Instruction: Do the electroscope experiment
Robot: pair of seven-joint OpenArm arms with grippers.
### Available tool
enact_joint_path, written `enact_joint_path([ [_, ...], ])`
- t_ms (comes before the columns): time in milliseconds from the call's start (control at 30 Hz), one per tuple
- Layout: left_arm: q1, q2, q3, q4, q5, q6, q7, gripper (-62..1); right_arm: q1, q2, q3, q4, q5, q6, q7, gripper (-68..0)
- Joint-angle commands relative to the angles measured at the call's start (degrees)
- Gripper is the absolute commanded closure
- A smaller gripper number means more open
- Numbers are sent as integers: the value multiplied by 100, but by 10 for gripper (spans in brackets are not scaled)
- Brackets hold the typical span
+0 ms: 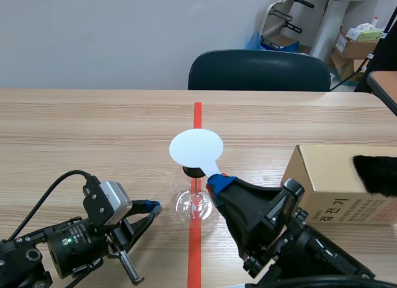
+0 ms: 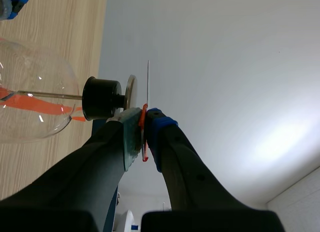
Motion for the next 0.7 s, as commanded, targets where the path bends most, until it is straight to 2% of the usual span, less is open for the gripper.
enact_joint_path([
  [0, -28, 0, -48, 72, -20, -11, -98, -41, 35, 44, 15, 79, 66, -63, -4, -11],
  [367, -28, 0, -48, 72, -22, -11, -98, -40, 35, 44, 15, 79, 66, -63, -109, -11],
  [500, -28, 0, -48, 72, -22, -11, -98, -40, 35, 44, 15, 79, 66, -63, -461, -10],
  [667, -28, 0, -48, 72, -22, -11, -98, -40, 35, 44, 15, 79, 66, -63, -1250, -11],
])
